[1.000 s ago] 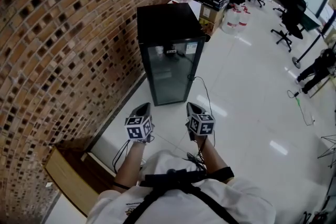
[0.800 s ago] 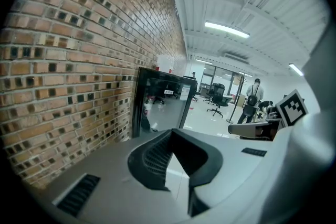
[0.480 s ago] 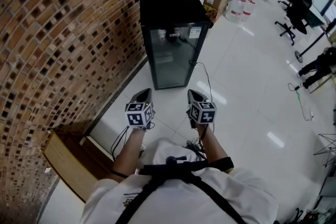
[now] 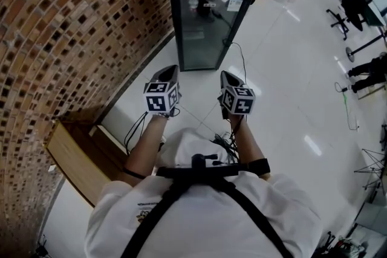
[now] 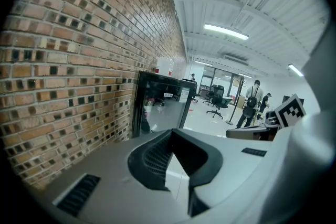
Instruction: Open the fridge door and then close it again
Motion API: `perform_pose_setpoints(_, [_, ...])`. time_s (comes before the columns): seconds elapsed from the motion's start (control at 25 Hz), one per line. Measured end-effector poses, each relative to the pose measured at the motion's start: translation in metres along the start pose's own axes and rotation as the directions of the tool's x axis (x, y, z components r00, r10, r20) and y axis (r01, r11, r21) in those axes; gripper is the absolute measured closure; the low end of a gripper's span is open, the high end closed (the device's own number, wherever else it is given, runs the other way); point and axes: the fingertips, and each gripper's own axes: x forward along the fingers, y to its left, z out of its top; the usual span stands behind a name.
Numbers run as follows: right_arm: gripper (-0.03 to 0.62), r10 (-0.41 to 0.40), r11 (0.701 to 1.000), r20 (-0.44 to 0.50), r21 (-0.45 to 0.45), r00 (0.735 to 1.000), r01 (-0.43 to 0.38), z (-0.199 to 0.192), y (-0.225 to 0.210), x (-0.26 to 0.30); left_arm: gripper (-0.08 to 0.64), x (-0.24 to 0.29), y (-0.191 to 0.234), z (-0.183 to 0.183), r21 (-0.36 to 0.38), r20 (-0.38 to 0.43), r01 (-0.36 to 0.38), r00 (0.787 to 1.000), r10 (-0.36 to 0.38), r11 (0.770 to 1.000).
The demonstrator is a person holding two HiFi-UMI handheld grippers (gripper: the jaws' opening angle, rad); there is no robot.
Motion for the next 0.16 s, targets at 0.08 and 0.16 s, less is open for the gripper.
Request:
perform_pose_setpoints(0.08, [0.592,0.001,1.0,-0.001,0.004,1.0,-0.001,-0.003,0.0026,0.0025,0.56,-0.0003,0.0025,-0.0024,0.001,-0.005,0.0,1.0,0.0,1.0])
perform_pose_setpoints(0.16, [0.592,-0.001,1.0,0.0,0.007,1.0,0.001,-0.0043,0.0035,0.0042,0.56,0.0006,0.0038,-0.0037,0.003,-0.008,0.002,1.0,-0.002,1.0])
